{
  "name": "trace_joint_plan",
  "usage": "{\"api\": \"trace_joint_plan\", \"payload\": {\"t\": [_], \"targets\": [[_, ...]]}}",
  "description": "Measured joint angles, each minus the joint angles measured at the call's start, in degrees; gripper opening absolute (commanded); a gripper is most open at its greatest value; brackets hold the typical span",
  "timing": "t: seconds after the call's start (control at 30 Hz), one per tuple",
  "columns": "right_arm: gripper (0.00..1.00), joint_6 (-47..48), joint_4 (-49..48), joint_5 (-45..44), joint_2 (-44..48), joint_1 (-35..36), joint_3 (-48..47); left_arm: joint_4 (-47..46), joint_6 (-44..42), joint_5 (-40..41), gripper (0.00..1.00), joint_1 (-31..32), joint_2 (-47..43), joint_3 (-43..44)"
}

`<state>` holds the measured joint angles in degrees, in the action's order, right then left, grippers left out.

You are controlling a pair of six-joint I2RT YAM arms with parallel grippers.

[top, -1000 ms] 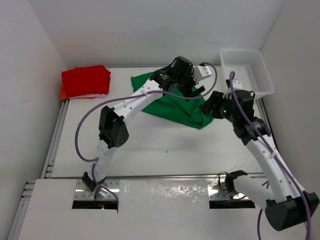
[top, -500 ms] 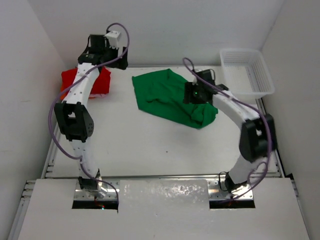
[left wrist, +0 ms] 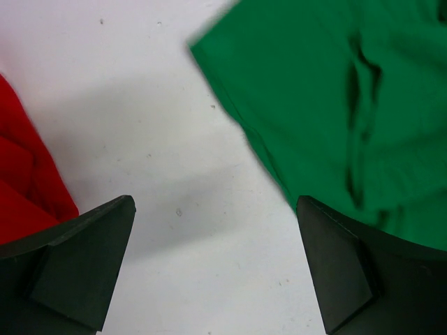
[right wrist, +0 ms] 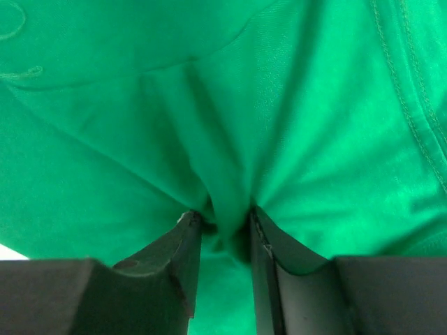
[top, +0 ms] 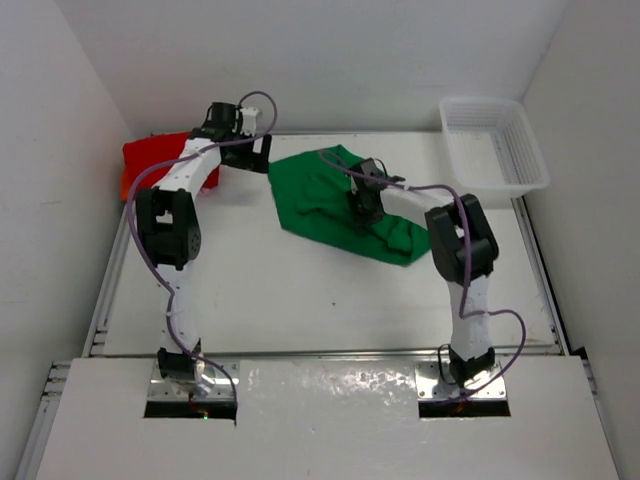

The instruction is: Fold and stack the t-shirts

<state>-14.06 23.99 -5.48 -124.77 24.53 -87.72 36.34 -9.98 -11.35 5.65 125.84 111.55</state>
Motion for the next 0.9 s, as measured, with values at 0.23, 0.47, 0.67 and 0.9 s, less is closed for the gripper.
{"api": "trace_joint_plan", "payload": {"t": [0.23,0.47,0.67,0.9], "targets": [[0.45,0.33,-3.43,-1.86,22.01,0.7,30.91,-1.05,1.55,-1.22,1.0,0.13,4.85,2.86],[0.59,3.63,5.6,-1.88,30.16,0.72,34.49,-3.61,2.99,-6.21,1.0,1.07,2.21,-11.67],[0.59,3.34,4.92,-3.69,34.18,3.98,20.11,-3.28,4.94,-8.85,1.0,1.84,-12.09,-31.87],[0.55,-0.26,-0.96,-1.07,19.76,11.43,3.45,-6.01,6.08,-9.88,1.0,2.67,-16.39,-34.47]]}}
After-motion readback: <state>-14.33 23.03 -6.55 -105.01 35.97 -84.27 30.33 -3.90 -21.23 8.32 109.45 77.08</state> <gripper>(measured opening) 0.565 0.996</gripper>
